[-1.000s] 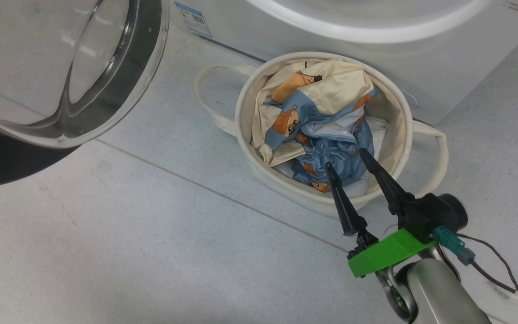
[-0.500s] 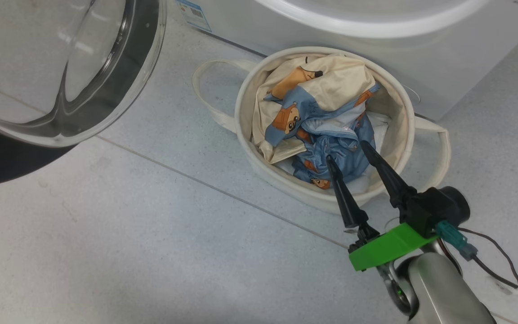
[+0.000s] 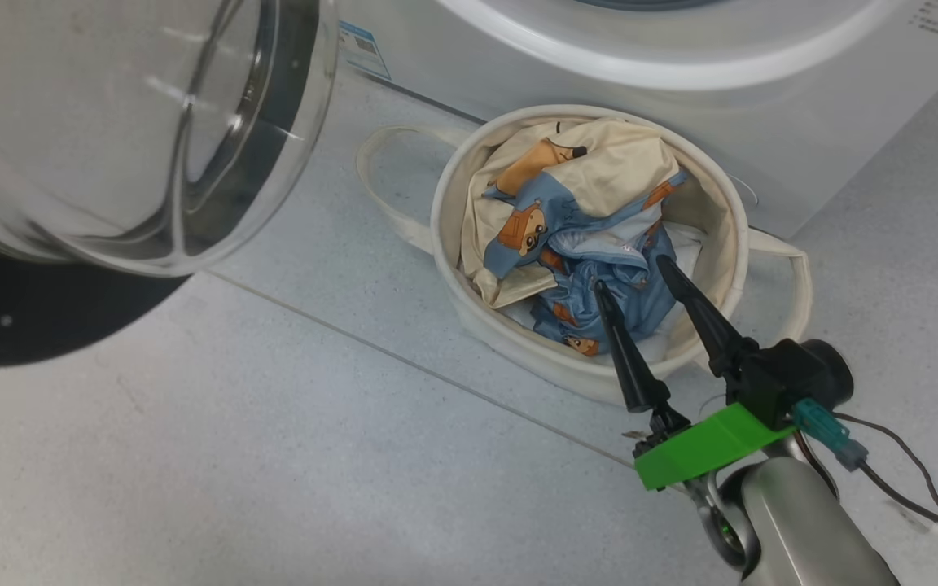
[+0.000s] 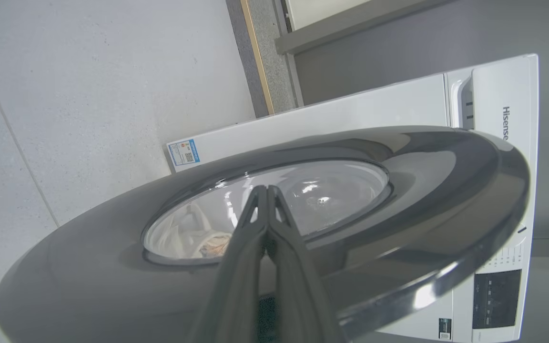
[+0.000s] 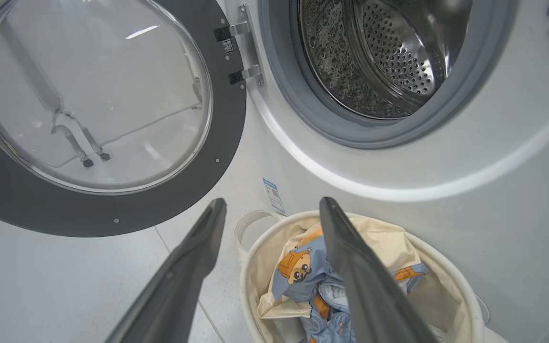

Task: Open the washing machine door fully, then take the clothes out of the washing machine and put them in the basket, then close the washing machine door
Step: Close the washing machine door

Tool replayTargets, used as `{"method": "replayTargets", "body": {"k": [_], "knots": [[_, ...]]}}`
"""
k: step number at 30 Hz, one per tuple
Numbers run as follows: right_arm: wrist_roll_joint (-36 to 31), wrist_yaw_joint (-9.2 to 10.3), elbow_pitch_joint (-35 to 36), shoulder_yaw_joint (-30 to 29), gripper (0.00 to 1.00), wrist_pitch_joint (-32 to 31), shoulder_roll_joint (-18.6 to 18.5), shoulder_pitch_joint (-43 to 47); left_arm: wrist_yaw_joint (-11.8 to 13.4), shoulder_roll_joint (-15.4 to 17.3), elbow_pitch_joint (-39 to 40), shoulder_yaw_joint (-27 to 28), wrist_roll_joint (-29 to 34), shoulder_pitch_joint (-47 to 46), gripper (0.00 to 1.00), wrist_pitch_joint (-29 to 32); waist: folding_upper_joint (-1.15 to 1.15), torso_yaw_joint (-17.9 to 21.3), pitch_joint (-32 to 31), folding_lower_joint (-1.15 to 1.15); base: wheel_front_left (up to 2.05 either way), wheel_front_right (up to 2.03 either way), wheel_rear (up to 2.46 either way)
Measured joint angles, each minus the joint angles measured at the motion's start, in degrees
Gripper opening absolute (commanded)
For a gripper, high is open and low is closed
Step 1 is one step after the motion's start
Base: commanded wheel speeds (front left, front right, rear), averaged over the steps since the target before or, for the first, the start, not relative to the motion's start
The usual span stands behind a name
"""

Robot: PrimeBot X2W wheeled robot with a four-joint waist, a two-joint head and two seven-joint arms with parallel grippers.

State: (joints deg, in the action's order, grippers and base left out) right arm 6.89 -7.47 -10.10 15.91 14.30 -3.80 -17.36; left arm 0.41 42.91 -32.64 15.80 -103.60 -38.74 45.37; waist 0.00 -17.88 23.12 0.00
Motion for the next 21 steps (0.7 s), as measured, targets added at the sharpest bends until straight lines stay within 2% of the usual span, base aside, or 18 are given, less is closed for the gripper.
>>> {"method": "replayTargets", "body": {"k": [5,9,17,21], "knots": [[0.5,0.0,-0.1,0.0,1.0,0.0,0.0,0.0,0.6,-0.5,8.9,-2.9,0.1,4.3,0.0,3.8,0.0,0.0,-0.5,0.0,0.0,0.0,0.0],[1.4,0.0,0.4,0.0,1.0,0.0,0.0,0.0,0.6,-3.2,18.1,-5.1,0.0,7.2,0.0,5.0,0.0,0.4,-0.6,0.0,0.0,0.0,0.0],[3.4,0.0,0.3,0.3,1.0,0.0,0.0,-0.2,3.1,-8.5,32.4,-9.1,-2.1,9.9,0.0,6.0,0.0,2.2,-1.1,0.0,0.0,0.0,0.0],[4.0,0.0,0.5,0.1,1.0,0.0,0.0,-1.2,2.5,-11.0,37.5,-11.8,-1.1,10.2,0.0,5.3,0.0,4.0,-1.1,0.0,0.0,0.0,0.0]]}}
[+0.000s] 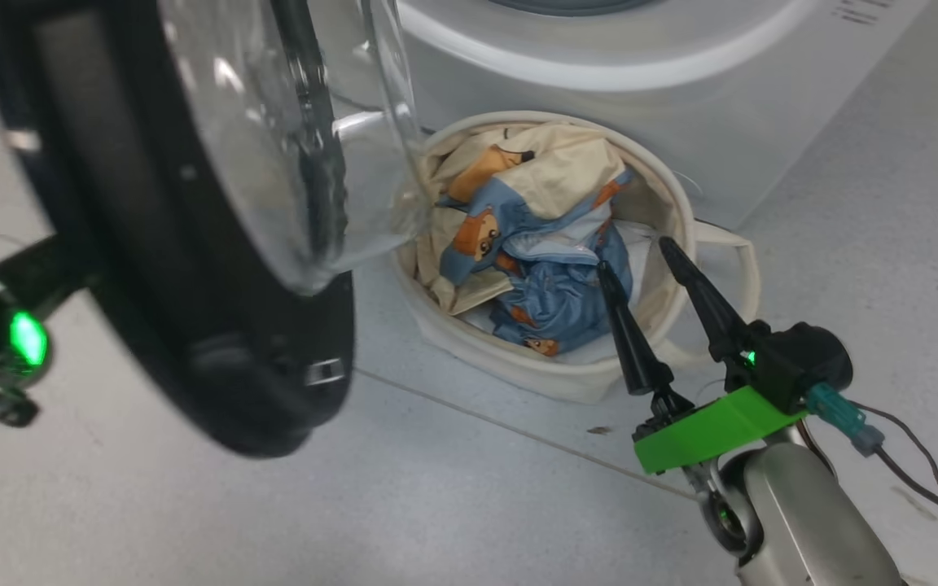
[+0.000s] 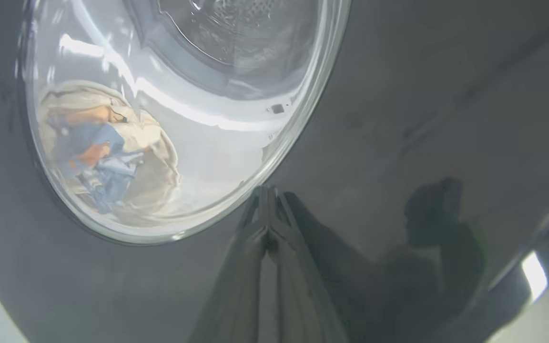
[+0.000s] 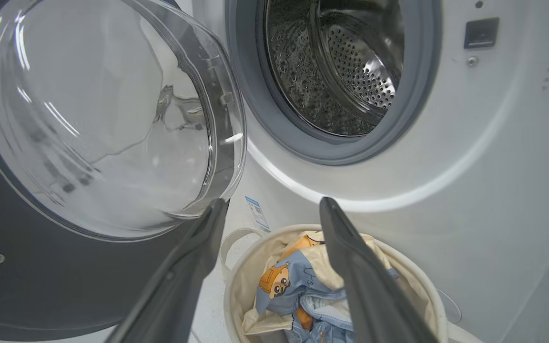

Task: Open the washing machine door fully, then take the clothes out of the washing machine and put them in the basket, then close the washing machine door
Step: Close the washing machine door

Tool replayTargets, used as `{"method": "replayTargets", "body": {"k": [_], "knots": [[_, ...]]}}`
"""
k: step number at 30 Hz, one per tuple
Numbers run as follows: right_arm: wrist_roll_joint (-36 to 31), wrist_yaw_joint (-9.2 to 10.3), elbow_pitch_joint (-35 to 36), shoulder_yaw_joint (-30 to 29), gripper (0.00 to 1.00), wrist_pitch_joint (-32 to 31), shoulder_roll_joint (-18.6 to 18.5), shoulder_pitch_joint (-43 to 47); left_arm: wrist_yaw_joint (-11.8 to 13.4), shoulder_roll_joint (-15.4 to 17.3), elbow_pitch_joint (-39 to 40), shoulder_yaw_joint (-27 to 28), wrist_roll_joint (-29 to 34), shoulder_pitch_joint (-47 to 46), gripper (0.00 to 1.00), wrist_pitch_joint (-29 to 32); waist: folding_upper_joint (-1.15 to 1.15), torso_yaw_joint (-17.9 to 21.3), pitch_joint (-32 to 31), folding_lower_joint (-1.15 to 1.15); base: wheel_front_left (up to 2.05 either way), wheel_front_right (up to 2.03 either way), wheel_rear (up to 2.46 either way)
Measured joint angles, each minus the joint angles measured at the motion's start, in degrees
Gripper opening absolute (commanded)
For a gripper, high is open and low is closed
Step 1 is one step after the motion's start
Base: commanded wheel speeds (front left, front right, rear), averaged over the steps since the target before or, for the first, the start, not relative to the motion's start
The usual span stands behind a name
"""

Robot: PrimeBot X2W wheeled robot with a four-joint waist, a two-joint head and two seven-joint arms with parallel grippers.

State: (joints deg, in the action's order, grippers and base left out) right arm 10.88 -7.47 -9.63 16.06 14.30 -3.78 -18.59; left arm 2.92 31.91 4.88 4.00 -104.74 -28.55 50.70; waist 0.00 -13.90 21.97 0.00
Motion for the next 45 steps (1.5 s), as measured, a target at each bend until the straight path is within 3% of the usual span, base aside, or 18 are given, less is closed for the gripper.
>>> {"method": "replayTargets", "body": {"k": [5,12,17,23,34,45], "knots": [[0.9,0.0,0.3,-1.5,1.0,0.0,0.0,-0.2,-1.0,-4.0,3.6,-5.3,2.8,-0.2,0.0,-1.5,0.0,3.3,0.0,0.0,0.0,0.0,0.0],[2.1,0.0,1.8,-5.6,1.0,0.0,0.0,-1.2,-2.5,-7.1,2.7,-9.4,6.3,-2.8,0.0,-3.0,0.0,8.4,0.5,0.0,0.0,0.0,0.0],[4.0,0.0,2.3,-8.6,1.0,0.0,0.1,-1.4,-5.4,-8.9,0.5,-12.3,10.6,-5.2,0.0,-5.0,0.0,12.2,0.9,0.0,0.0,0.0,0.0],[4.9,0.0,1.7,-11.9,1.0,0.0,0.1,-0.8,-8.0,-13.8,-3.3,-16.8,14.0,-5.9,0.0,-7.2,0.0,15.7,0.0,0.0,0.0,0.0,0.0],[5.9,0.0,1.1,-12.0,1.0,0.0,0.3,1.1,-9.6,-19.9,-14.7,-19.2,19.0,-11.8,0.0,-13.8,0.0,18.9,-2.0,0.0,0.0,0.0,0.0],[6.5,0.0,1.8,-11.0,1.0,0.0,0.5,1.2,-10.0,-18.7,-14.2,-21.0,20.3,-12.1,0.0,-16.1,0.0,17.4,-1.6,0.0,0.0,0.0,0.0]]}}
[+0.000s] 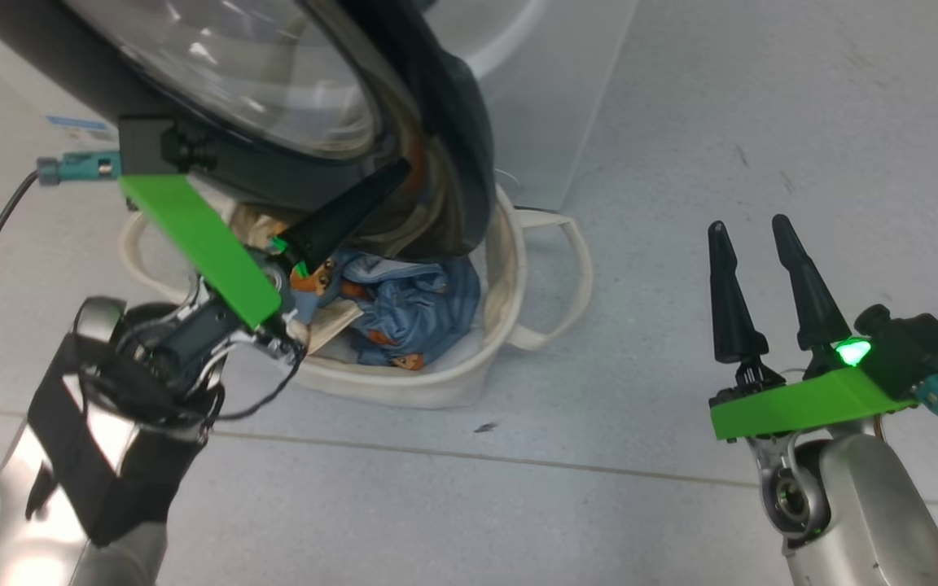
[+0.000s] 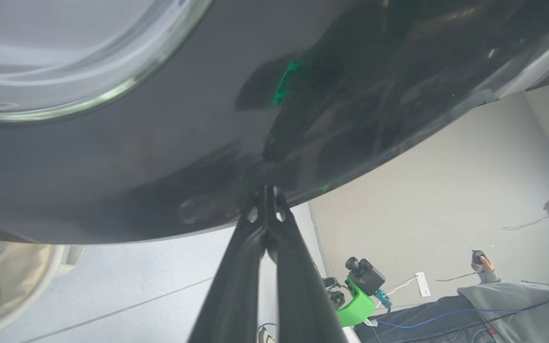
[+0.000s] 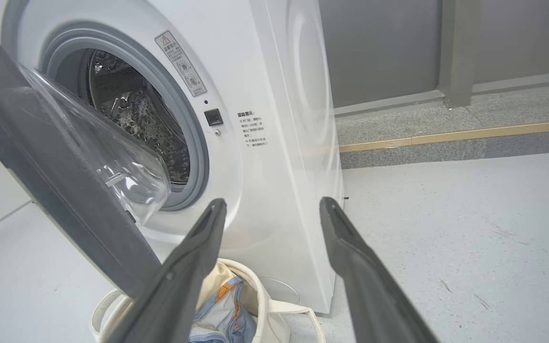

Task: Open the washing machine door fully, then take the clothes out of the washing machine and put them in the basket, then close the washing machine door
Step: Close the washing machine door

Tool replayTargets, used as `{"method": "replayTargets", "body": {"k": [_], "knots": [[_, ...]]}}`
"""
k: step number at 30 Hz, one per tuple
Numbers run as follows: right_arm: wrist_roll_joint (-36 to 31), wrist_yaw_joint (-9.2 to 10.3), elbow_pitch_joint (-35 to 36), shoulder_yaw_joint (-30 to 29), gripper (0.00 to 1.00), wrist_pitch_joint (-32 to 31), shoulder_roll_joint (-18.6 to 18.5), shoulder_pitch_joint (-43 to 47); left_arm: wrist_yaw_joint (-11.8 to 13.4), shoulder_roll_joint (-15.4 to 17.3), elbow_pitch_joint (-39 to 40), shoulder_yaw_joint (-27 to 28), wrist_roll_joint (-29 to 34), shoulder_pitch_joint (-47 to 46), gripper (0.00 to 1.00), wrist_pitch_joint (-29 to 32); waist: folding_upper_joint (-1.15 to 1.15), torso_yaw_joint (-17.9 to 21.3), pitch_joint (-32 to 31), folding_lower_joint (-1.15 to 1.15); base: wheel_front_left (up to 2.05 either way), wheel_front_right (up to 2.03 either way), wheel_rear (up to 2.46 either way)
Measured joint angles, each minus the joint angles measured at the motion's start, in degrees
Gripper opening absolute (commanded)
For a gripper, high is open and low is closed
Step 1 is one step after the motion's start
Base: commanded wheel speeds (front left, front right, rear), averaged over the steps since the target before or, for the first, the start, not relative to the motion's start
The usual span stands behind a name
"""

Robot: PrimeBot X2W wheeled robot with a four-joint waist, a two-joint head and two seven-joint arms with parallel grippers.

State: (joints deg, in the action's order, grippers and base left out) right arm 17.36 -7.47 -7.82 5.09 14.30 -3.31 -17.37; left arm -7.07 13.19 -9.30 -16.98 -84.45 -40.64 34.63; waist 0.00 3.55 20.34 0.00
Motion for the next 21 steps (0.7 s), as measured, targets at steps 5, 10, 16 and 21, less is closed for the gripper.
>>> {"method": "replayTargets", "body": {"k": [5,10,16,21], "knots": [[0.0,0.0,0.9,0.1,1.0,0.0,0.0,0.0,0.0,3.2,3.4,-1.8,5.3,3.6,0.0,-4.8,0.0,-2.2,-0.7,0.0,0.0,0.0,0.0],[-0.1,0.0,1.4,1.0,1.0,0.0,0.0,0.0,0.0,7.2,4.5,-4.2,17.1,8.2,0.0,-16.2,0.0,-4.7,-2.5,0.0,0.0,0.0,0.0],[-0.2,0.0,2.2,2.9,1.0,0.0,0.0,0.7,1.4,9.1,0.6,-3.9,32.1,12.4,0.0,-32.0,0.0,-7.7,-5.4,0.0,0.0,0.0,0.0],[-0.2,0.0,2.8,4.0,1.0,0.0,0.0,2.7,5.6,9.6,-1.0,-4.1,40.9,16.2,0.0,-41.9,0.0,-9.8,-7.5,0.0,0.0,0.0,0.0]]}}
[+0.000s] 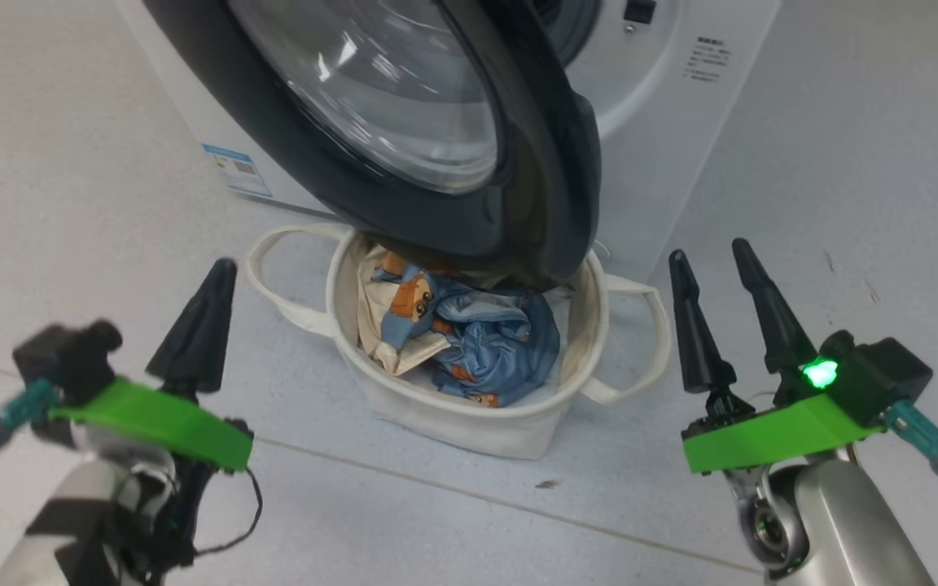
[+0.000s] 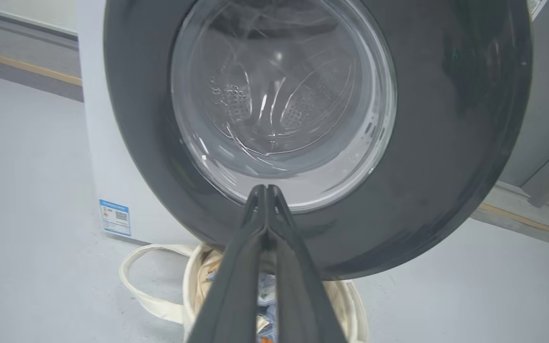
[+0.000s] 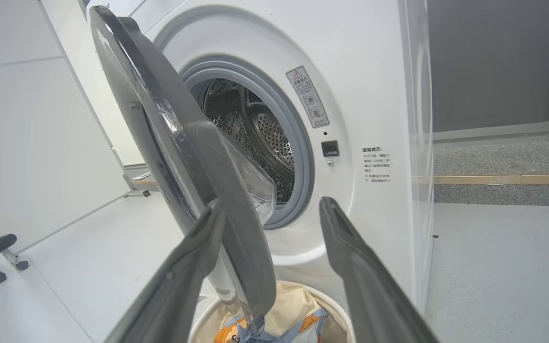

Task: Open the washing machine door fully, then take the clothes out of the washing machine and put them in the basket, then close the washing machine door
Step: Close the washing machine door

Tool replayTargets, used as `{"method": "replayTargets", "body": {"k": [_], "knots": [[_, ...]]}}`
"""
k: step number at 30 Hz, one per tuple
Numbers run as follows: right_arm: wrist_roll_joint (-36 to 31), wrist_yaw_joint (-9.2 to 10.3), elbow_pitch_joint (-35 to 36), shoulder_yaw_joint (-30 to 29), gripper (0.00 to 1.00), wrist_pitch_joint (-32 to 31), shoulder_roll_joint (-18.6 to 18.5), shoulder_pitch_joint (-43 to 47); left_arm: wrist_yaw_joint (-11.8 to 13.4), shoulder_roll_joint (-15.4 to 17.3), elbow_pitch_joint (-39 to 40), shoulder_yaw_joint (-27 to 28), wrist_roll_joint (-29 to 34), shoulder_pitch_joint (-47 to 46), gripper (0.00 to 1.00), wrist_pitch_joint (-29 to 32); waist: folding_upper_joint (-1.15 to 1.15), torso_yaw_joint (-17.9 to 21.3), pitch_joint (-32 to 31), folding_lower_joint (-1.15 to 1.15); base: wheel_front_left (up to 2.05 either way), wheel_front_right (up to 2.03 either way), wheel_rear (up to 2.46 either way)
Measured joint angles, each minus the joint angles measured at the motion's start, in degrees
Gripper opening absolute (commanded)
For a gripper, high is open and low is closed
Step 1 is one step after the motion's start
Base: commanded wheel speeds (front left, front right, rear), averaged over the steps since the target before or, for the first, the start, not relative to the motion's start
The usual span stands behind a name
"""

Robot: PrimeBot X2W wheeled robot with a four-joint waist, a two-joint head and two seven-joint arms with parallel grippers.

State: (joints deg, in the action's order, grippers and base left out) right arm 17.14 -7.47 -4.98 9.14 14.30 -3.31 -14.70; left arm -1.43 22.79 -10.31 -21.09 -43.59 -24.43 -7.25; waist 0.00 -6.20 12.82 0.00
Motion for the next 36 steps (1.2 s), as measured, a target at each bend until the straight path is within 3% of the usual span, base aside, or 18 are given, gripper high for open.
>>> {"method": "replayTargets", "body": {"k": [4,9,11,13,14,15,29,36], "knots": [[0.0,0.0,0.3,0.8,1.0,0.0,0.0,0.9,3.6,0.0,-0.9,-0.1,5.1,3.9,0.0,-4.8,0.0,-1.0,-1.1,0.0,0.0,0.0,0.0],[0.0,0.0,0.3,0.9,1.0,0.0,0.0,1.7,6.1,-0.3,-0.8,-0.2,9.4,7.1,0.0,-6.6,0.0,-1.6,-1.6,0.0,0.0,0.0,0.0],[0.0,0.0,0.3,0.9,1.0,0.0,0.0,2.2,6.9,-1.4,-0.8,-0.1,10.3,8.4,0.08,-7.0,0.0,-1.8,-1.8,0.0,0.0,0.0,0.0],[0.0,0.0,0.2,1.3,1.0,0.0,0.0,2.5,7.6,-2.5,-1.2,-0.1,11.3,9.7,0.38,-7.0,0.0,-1.8,-2.0,0.0,0.0,0.0,0.0],[0.0,0.0,0.2,1.6,1.0,0.0,0.0,2.5,8.0,-2.8,-1.4,-0.1,12.1,10.3,0.88,-7.0,0.0,-1.7,-2.1,0.0,0.0,0.0,0.0],[0.0,0.0,0.2,1.8,1.0,0.0,0.0,2.5,8.2,-3.2,-1.4,0.2,12.7,10.8,1.0,-7.0,0.0,-1.6,-2.1,0.0,0.0,0.0,0.0],[-2.3,0.0,-0.1,3.1,1.0,0.0,0.0,3.0,7.9,-9.0,-2.2,7.4,19.3,13.0,1.0,-7.1,0.0,-1.5,-1.5,0.0,0.0,0.0,0.0],[-3.0,0.0,0.0,3.4,1.0,0.0,0.0,3.2,6.3,-10.7,-2.2,9.5,22.3,13.0,1.0,-7.1,0.0,-1.5,-1.2,0.0,0.0,0.0,0.0]]}}
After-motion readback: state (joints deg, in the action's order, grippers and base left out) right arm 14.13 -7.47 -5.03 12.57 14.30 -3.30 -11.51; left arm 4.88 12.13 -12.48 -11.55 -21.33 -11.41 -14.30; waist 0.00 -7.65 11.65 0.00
